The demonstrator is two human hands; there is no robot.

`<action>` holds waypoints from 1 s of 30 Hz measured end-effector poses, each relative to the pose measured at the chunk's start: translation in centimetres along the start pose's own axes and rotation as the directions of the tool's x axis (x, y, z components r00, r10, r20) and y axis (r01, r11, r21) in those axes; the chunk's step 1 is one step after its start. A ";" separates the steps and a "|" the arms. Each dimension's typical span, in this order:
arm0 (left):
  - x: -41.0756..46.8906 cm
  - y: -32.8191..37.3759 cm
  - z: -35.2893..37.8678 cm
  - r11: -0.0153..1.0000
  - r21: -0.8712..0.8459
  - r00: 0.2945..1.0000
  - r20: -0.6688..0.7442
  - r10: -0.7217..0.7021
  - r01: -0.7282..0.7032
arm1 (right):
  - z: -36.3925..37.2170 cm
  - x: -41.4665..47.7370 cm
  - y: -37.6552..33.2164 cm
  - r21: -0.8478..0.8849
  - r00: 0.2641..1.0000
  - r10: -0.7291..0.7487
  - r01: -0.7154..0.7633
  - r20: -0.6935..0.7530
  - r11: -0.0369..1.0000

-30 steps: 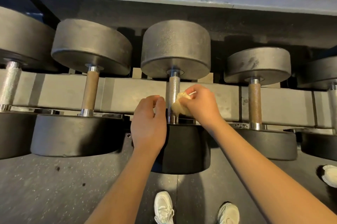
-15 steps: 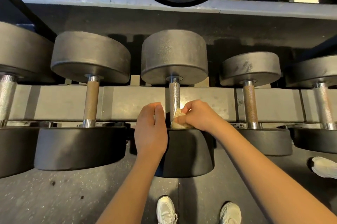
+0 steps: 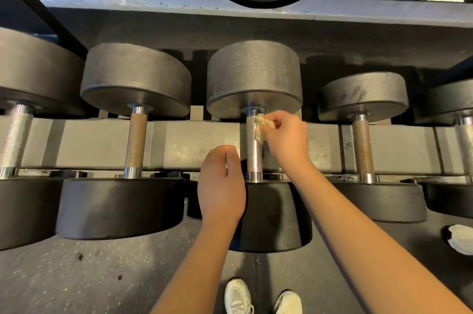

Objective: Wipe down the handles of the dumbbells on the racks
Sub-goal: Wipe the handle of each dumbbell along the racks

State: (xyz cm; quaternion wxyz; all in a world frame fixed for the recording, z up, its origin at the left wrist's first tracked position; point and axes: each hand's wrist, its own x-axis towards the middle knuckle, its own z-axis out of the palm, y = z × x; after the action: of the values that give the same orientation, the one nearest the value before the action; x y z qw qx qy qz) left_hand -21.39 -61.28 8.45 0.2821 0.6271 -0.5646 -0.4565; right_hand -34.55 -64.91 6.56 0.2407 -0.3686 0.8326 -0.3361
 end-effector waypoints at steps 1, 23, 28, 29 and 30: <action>0.0 0.1 -0.1 1.000 0.001 1.000 0.000 0.003 -0.003 | 0.0 0.0 0.0 -0.043 0.998 -0.029 0.027 -0.049 0.999; -0.2 0.4 -0.1 1.000 -0.008 0.999 -0.035 -0.026 0.025 | -1.3 -1.0 2.2 0.040 0.968 -0.057 0.049 0.242 0.998; -0.1 0.3 0.0 0.999 -0.016 0.998 -0.036 -0.046 0.045 | -0.6 0.3 1.3 0.138 0.981 -0.002 -0.026 0.195 0.990; -0.2 0.4 0.0 0.999 -0.018 0.998 -0.038 -0.048 0.047 | -0.6 0.5 1.1 0.146 0.981 0.002 -0.031 0.196 0.989; -0.2 0.4 0.0 0.999 -0.017 0.998 -0.039 -0.046 0.046 | -0.4 0.5 1.1 0.151 0.980 0.009 -0.040 0.200 0.988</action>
State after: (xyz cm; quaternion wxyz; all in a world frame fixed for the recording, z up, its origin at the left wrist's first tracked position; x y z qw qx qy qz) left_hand -21.55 -61.17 8.81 0.2877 0.6465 -0.5406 -0.4549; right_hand -35.65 -64.62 5.95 0.3547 -0.3703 0.7804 -0.3579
